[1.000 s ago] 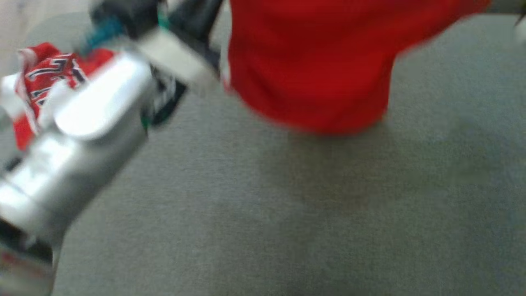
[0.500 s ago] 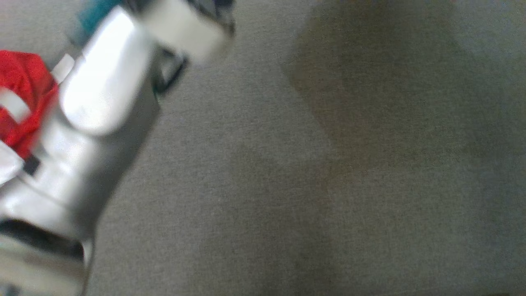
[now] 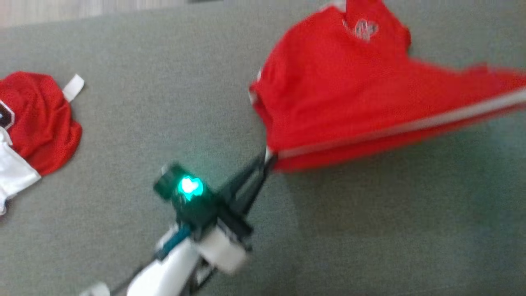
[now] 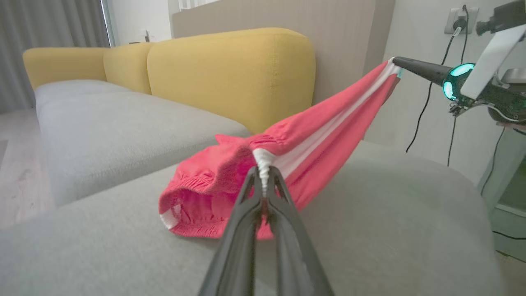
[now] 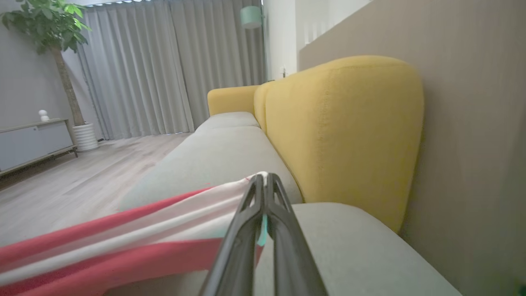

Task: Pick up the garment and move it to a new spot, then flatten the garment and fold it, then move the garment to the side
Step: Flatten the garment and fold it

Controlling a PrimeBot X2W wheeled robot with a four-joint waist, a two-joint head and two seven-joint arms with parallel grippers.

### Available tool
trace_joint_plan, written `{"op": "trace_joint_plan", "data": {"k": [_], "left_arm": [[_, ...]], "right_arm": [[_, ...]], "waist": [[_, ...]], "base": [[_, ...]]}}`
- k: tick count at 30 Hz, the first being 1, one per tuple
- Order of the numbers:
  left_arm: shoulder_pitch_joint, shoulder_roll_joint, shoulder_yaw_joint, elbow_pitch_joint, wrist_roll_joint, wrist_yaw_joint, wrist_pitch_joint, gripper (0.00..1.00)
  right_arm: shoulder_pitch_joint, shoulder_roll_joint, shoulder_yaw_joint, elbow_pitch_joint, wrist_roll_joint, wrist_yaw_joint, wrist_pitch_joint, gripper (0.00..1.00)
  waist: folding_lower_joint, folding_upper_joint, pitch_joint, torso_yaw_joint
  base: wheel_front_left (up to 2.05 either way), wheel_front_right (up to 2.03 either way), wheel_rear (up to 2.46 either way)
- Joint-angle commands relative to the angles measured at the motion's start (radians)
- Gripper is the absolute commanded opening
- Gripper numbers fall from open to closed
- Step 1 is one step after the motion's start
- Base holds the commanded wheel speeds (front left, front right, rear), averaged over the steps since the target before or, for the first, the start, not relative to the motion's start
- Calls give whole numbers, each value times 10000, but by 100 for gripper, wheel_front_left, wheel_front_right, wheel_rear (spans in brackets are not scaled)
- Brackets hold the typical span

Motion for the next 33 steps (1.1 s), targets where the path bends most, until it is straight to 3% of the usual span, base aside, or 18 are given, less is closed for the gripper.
{"op": "trace_joint_plan", "data": {"k": [1, 8, 15, 24, 30, 33], "left_arm": [[528, 187, 529, -483, 114, 65, -41, 0], [2511, 173, 583, -1249, 457, 120, -41, 0], [2314, -423, 795, -1236, -5, 62, -41, 0], [210, -1119, 256, 276, -1963, 20, 169, 0], [-1576, -1228, -346, 1471, -3647, 18, 811, 0], [-2282, -1238, -475, 2121, -3850, 17, 829, 0]], "right_arm": [[861, 15, -498, -787, -138, 35, 59, 0], [3489, 1142, -1898, -3131, -737, 35, 964, 0], [3145, 1097, -1803, -3830, -1610, 35, 2019, 0], [609, 257, -1164, -2230, -2162, 35, 3188, 0], [-1483, -421, -324, -228, -1973, 35, 3461, 0], [-2460, -719, 217, 996, -1906, 35, 3318, 0]], "waist": [[2, 0, -460, -3], [2, 0, -959, 134], [2, 0, -811, 480], [2, 0, -6, 1177], [2, 0, 601, 1670], [2, 0, 846, 1834]], "base": [[0, 0, 0], [0, 0, 0], [0, 0, 0], [0, 0, 0], [0, 0, 0], [0, 0, 0]]}}
